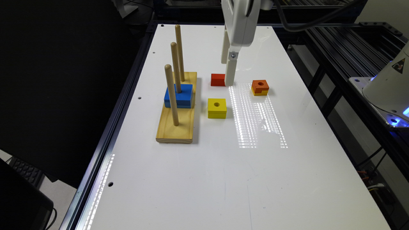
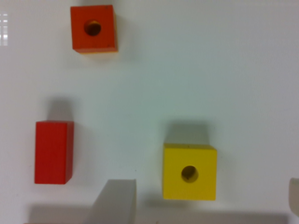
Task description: Pick up yellow block.
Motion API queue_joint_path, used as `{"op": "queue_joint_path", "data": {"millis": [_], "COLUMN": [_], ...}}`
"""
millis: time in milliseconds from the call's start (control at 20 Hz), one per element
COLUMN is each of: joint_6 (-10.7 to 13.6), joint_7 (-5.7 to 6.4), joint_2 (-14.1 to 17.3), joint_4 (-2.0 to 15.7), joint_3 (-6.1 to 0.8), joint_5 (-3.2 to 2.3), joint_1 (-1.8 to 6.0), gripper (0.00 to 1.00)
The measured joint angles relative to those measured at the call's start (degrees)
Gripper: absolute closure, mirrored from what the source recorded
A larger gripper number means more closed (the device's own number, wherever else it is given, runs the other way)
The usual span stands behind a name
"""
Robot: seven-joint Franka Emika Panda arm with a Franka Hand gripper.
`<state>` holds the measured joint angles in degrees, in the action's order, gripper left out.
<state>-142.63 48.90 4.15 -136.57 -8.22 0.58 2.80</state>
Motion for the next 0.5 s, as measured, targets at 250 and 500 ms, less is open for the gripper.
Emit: {"op": "queue_joint_path", "data": {"millis": [250,500], "joint_6": [-2.1,-2.4], "joint_7": [0.00,0.00], "joint_2": [2.3,3.0], "joint_4": [0.01,0.17], "joint_3": [0.00,0.00], "joint_5": [0.00,0.00], "joint_1": [0.01,0.02], "gripper": [0.00,0.00]}}
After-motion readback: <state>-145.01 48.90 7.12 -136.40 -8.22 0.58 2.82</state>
